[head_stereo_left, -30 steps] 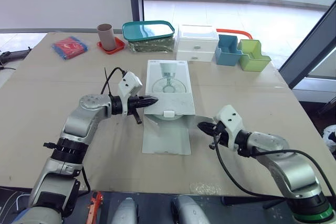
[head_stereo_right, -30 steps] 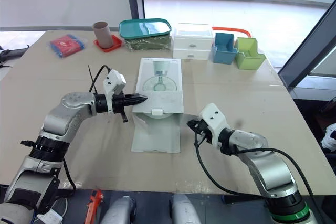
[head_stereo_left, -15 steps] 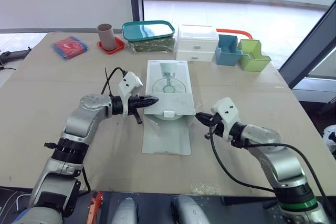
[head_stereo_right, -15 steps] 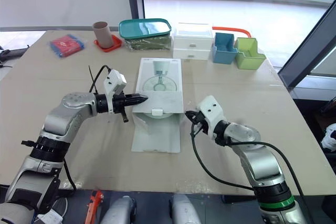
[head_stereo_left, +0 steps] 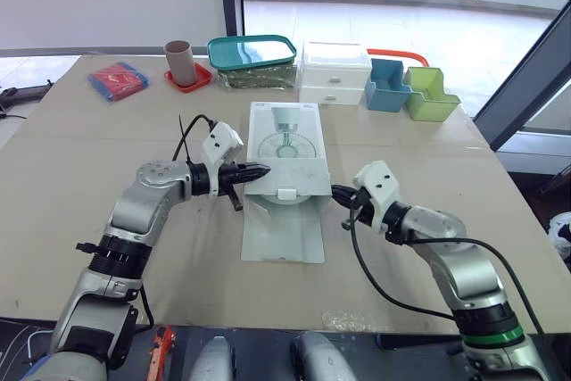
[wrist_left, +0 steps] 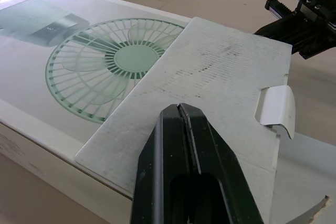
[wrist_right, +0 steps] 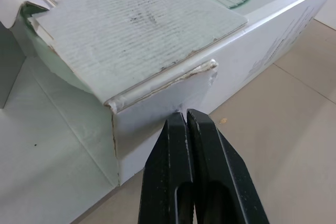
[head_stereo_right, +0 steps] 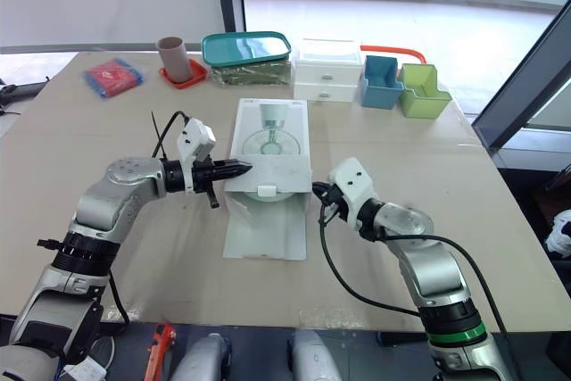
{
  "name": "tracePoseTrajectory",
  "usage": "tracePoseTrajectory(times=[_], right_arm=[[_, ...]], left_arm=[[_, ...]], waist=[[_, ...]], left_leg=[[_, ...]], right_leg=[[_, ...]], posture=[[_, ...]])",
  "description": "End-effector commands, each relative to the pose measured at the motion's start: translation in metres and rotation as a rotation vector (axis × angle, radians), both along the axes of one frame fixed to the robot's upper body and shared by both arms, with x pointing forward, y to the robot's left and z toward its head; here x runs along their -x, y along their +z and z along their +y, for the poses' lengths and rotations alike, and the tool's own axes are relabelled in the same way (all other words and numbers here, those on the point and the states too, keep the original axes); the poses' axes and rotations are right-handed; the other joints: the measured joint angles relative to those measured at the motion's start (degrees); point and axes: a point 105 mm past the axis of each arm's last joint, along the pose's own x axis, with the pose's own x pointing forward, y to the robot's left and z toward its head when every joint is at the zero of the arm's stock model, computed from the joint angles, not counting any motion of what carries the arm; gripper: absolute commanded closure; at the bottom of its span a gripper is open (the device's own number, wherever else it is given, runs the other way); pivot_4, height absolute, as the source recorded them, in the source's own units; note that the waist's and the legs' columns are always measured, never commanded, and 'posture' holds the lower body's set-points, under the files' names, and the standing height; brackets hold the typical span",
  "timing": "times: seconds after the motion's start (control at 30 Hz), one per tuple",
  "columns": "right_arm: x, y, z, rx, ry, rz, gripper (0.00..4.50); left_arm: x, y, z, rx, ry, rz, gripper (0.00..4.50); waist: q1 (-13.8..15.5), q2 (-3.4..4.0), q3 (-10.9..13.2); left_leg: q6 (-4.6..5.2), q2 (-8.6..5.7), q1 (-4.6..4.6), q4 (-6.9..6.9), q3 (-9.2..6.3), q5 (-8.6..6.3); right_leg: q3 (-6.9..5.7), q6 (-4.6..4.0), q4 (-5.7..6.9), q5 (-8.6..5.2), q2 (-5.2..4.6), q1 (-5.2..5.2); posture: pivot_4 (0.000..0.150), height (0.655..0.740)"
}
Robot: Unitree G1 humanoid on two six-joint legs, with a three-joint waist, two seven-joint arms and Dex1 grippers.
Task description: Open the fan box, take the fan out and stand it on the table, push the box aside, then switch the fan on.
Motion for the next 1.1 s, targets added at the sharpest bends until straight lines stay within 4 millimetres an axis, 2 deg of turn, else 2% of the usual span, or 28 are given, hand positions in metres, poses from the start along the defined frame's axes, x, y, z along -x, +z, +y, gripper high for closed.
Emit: tracePoseTrajectory(times=[0.03,0.27,1.1], right_arm=[[-0.001,0.014,0.006,-0.012,0.026,-0.062,4.44],[-0.004,0.013,0.012,-0.026,0.040,-0.072,4.44],[-0.005,0.006,0.003,-0.030,0.010,-0.062,4.44]], left_arm=[[0.004,-0.006,-0.003,-0.015,-0.008,0.016,4.50],[0.007,-0.007,-0.007,-0.010,-0.013,0.017,4.50],[0.006,-0.007,-0.008,-0.013,-0.010,0.015,4.50]], waist=[[0.00,0.00,0.00],[-0.05,0.00,0.00],[-0.07,0.01,0.00]], left_leg=[[0.00,0.00,0.00,0.00,0.00,0.00],[0.00,0.01,0.01,0.00,0.00,0.00],[0.00,0.01,0.02,0.00,0.01,0.00]], right_leg=[[0.00,0.00,0.00,0.00,0.00,0.00],[0.00,-0.01,0.01,0.01,0.00,0.00],[0.01,-0.02,0.01,0.01,0.00,0.00]], posture=[[0.150,0.7400],[0.150,0.7400],[0.150,0.7400]])
